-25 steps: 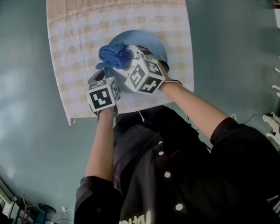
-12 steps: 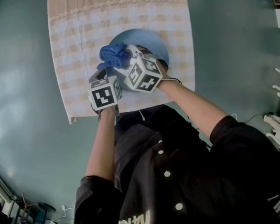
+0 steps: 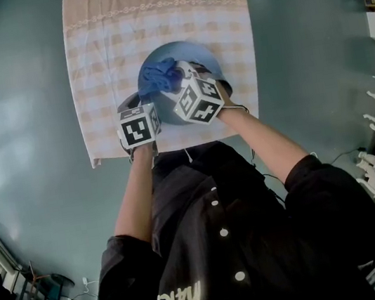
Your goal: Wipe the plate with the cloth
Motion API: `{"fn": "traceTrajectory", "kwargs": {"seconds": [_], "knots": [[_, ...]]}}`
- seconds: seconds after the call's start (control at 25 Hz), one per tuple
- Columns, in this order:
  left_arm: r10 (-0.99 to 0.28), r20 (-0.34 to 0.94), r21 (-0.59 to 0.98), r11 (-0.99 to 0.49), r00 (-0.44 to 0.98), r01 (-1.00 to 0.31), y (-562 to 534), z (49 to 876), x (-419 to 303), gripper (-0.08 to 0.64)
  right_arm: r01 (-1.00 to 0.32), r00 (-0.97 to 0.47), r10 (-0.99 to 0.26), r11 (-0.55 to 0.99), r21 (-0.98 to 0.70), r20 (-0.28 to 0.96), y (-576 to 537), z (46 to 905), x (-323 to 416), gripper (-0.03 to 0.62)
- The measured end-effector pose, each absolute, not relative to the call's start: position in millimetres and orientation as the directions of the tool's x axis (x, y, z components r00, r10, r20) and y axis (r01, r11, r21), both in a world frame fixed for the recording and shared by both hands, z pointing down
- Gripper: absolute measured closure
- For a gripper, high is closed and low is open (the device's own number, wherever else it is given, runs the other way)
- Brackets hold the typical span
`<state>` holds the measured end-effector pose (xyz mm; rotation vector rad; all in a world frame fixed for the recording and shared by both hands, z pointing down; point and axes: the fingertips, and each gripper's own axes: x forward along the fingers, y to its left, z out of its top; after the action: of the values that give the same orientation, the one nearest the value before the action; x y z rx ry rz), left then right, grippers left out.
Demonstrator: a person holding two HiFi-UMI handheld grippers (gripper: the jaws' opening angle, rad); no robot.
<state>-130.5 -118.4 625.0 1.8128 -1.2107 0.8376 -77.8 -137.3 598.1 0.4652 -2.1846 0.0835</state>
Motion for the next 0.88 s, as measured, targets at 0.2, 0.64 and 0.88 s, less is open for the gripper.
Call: {"fn": "traceTrajectory", "kwargs": {"seconds": [0.2,0.64,0.88], "knots": [[-0.428,0.844,0.245,-0.225,0.322,-0.943,-118.2,625.5,-131.3,0.506,-0.354,-0.522,-0.297,0.928,0.113,0.800,-135.5,599.8,-61.7,0.360],[-0.427,0.848,0.234,-0.226,0.312,-0.946,-118.2,625.9,-130.5,0.506,-0.366,-0.480,-0.298,0.923,0.120,0.825,-131.7,602.9,-21.8,0.360],[-0.426,0.853,0.224,-0.224,0.302,-0.948,-118.0,625.4,-130.4,0.506,-0.371,-0.460,-0.300,0.920,0.126,0.836,-129.0,603.9,-3.3,0.360]]}}
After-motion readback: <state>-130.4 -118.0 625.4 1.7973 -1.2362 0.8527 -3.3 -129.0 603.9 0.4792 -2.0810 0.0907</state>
